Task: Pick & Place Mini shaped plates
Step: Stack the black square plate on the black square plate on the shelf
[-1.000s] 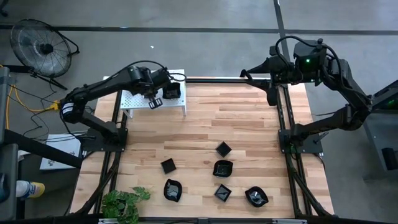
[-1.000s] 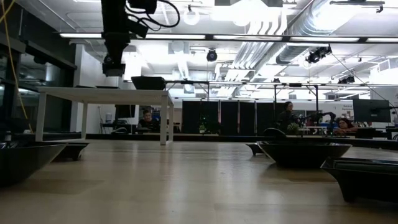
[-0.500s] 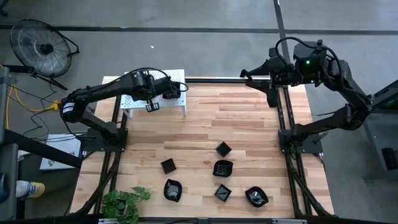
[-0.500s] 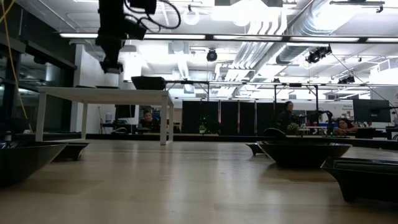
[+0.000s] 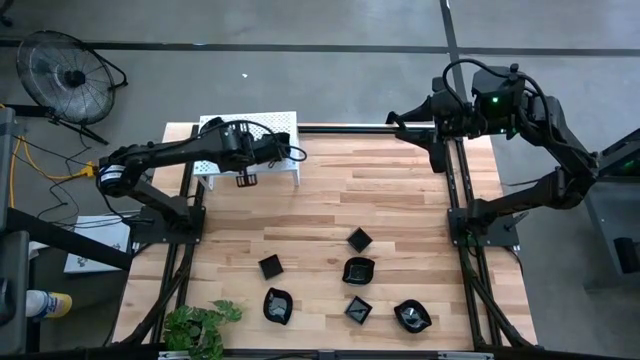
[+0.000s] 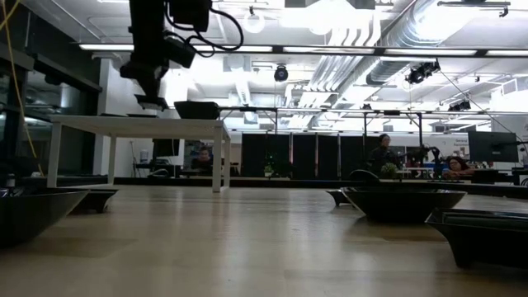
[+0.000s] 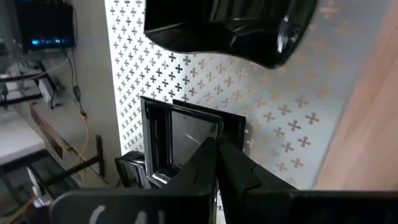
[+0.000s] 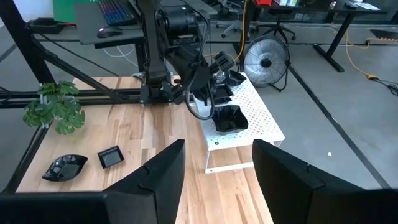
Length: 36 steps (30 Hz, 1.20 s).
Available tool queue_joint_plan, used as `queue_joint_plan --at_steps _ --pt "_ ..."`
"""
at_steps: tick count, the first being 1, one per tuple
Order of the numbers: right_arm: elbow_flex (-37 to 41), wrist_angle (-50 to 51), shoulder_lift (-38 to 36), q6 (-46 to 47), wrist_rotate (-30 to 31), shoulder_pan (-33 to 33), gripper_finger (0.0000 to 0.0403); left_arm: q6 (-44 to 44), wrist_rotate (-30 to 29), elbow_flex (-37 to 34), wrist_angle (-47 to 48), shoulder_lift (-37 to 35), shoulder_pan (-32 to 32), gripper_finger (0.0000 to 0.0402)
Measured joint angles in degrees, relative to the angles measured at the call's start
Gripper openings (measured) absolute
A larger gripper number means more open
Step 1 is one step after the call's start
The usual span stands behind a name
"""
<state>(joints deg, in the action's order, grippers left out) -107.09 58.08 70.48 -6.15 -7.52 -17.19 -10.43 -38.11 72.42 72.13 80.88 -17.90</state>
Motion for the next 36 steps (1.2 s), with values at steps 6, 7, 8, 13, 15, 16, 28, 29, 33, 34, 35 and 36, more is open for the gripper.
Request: queue_joint_plan --at_steps 6,7,8,13,15,16,28,29,33,34,35,36 --pt "0.01 0.07 0.02 -0.44 -1.39 -0.01 0.0183 -3.31 1.3 0.0 -0.01 0.0 -0.08 0.0" --pt "0.0 0.1 0.02 -0.67 -1.97 0.0 0.0183 -3.37 1.38 0.0 -0.12 0.0 -0.08 0.0" --pt "0.01 0.11 0.0 -0.86 -2.27 0.0 0.0183 -3.39 1.39 0.0 -0.24 0.0 -0.08 0.0" --pt "0.0 0.15 0.0 -1.42 -2.48 -0.02 0.0183 -3.99 3.16 0.0 -0.08 0.0 -0.1 0.0" --pt "0.01 0.15 0.01 -1.71 -2.48 -0.01 0.0183 -4.12 3.45 0.0 0.1 0.0 -0.1 0.0" --pt "0.0 0.15 0.01 -1.77 -2.48 -0.01 0.0183 -4.12 3.51 0.0 0.11 0.0 -0.1 0.0" --pt "0.01 0.44 0.01 -2.06 -2.5 -0.01 0.0183 -3.91 6.83 0.0 0.69 -0.76 -3.87 0.0" --pt "0.0 0.42 0.02 -2.21 -2.52 -0.01 0.0183 -4.28 6.99 0.0 0.53 -1.02 -4.12 0.0" --pt "0.0 0.42 0.02 -2.47 -2.52 -0.02 0.0183 -4.78 7.76 -0.02 0.54 -0.83 -4.28 0.0" --pt "0.02 0.42 0.02 -2.55 -2.52 0.0 0.0183 -5.39 7.69 -0.02 0.49 -0.9 -4.28 0.0" --pt "0.0 0.42 0.02 -2.81 -2.52 0.0 0.0183 -5.84 7.75 0.0 0.49 -0.94 -4.28 0.0" --pt "0.0 0.42 0.01 -2.86 -2.52 -0.02 0.0183 -5.89 7.93 0.0 0.65 -0.92 -4.28 0.0"
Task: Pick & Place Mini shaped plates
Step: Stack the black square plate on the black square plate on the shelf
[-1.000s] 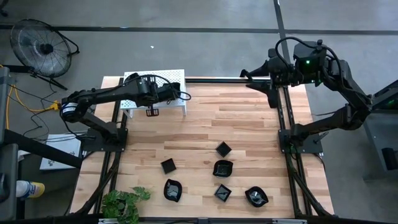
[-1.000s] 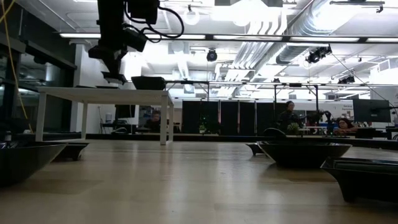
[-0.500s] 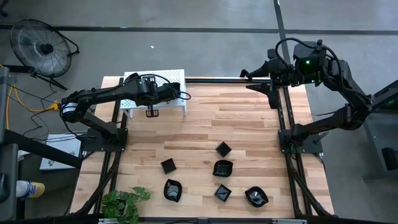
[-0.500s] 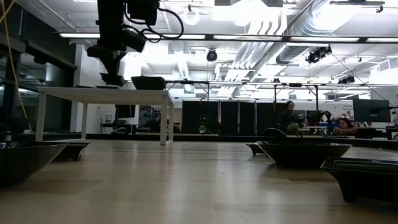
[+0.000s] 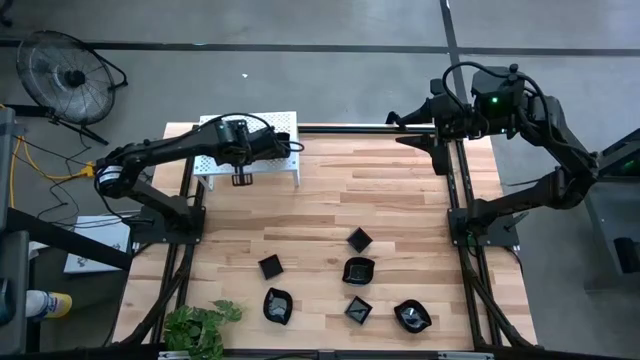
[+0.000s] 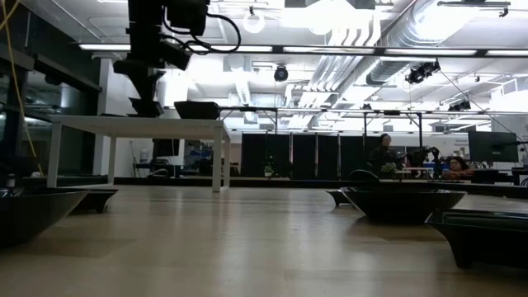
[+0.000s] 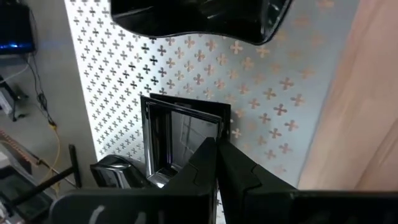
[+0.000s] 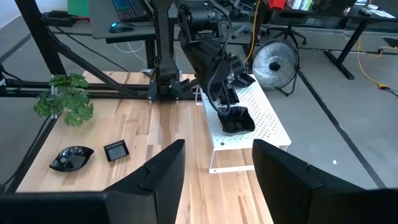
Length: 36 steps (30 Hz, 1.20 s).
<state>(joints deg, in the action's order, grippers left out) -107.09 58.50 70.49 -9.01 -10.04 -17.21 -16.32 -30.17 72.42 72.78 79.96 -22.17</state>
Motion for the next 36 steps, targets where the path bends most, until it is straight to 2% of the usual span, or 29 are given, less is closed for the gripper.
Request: queue_joint_plan --at_steps 36 --pt "0.0 0.0 -0.01 -1.54 -2.54 0.01 0.0183 3.08 -1.89 0.0 0.8 0.03 0.0 0.0001"
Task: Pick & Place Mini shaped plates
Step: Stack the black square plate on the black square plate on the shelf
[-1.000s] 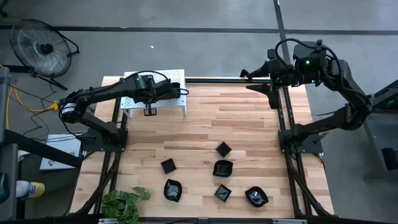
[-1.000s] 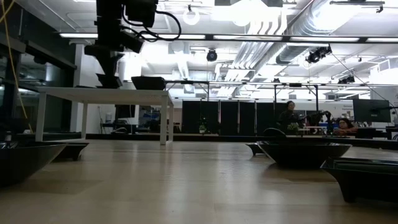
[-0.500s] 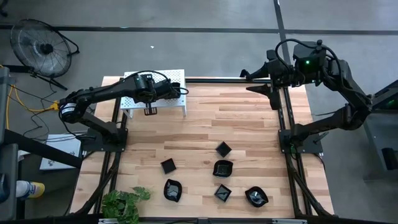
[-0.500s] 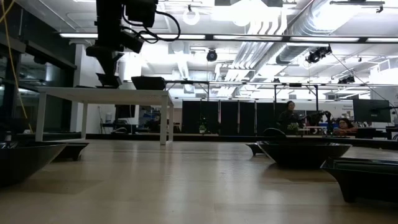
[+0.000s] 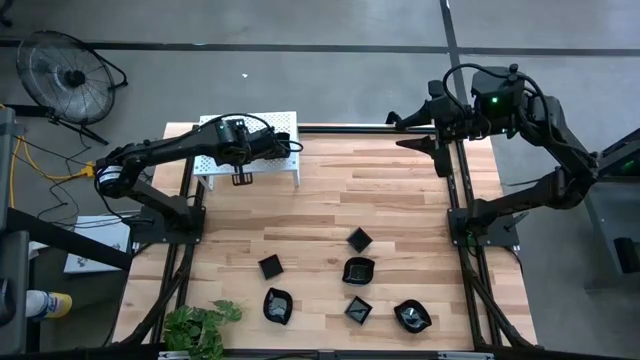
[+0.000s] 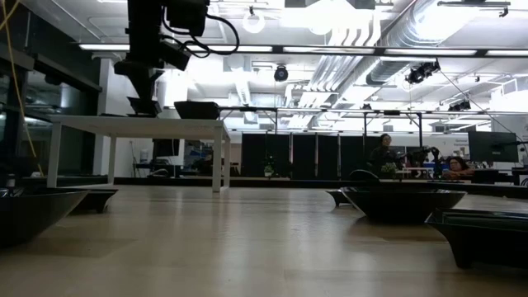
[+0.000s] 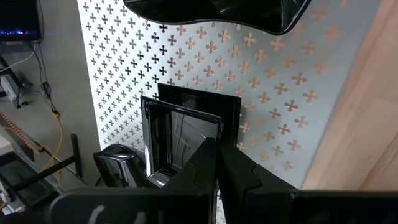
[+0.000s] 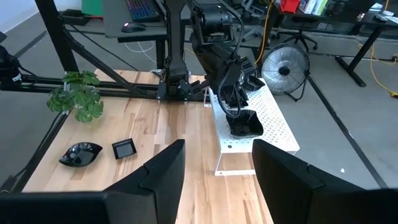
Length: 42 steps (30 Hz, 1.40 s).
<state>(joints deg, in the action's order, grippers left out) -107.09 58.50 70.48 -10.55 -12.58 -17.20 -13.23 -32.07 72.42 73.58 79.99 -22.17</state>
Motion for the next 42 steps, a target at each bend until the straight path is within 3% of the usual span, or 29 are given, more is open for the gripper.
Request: queue_joint_plan --at_steps 9,12,19,42 --pt "0.0 0.37 0.01 -0.03 -0.02 0.0 0.0183 1.94 0.71 -3.9 -0.2 0.04 0.0 0.0001" --pt "0.0 0.88 0.0 -0.6 -0.04 0.01 0.0183 3.84 -1.51 -5.73 -0.2 0.0 0.09 0.0001" --pt "0.0 1.69 0.01 -2.01 -0.07 0.01 0.0183 5.75 -1.25 -4.1 -1.49 0.0 0.04 0.0002" --pt "0.0 2.34 0.0 -2.58 -0.06 0.0 0.0183 -4.78 -0.96 -2.19 -2.14 0.04 0.04 0.0002"
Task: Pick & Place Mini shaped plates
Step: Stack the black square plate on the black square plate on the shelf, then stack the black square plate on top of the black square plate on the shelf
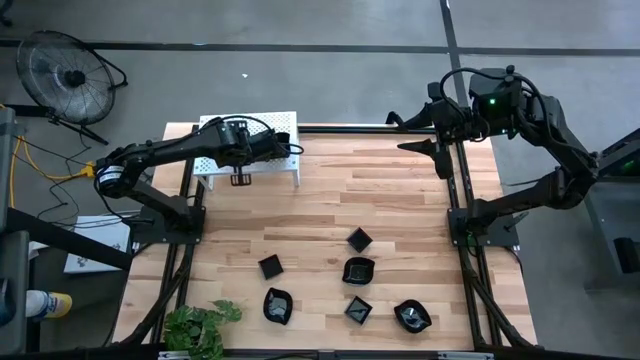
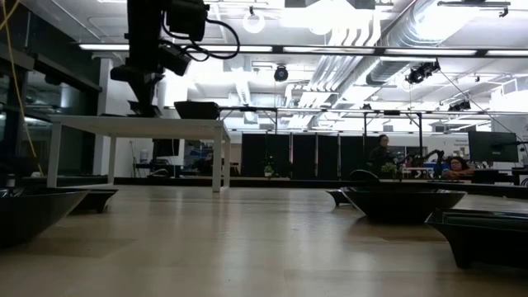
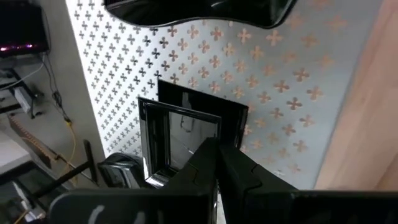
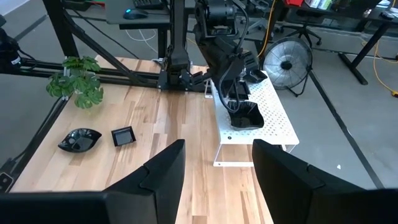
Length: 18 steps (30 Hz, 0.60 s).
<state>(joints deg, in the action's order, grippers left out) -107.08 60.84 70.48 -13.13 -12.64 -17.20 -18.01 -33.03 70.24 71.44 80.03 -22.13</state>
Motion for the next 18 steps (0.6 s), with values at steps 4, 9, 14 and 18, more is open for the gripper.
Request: queue_joint_plan --at_steps 4,9,14,18 --pt "0.0 0.0 0.02 0.0 0.0 -0.01 0.0183 -0.2 0.91 0.0 -0.15 0.0 0.0 0.0007" --pt "0.0 0.02 0.02 0.0 0.0 0.01 0.0183 -1.03 1.35 0.0 -0.15 0.0 0.0 0.0043" --pt "0.0 0.24 0.02 0.0 0.0 0.01 0.0183 -1.04 2.15 0.02 0.66 0.0 0.0 0.0076" --pt "0.0 0.24 0.02 0.01 0.0 0.0 0.0183 -1.19 4.11 0.02 0.73 0.0 0.02 0.0085"
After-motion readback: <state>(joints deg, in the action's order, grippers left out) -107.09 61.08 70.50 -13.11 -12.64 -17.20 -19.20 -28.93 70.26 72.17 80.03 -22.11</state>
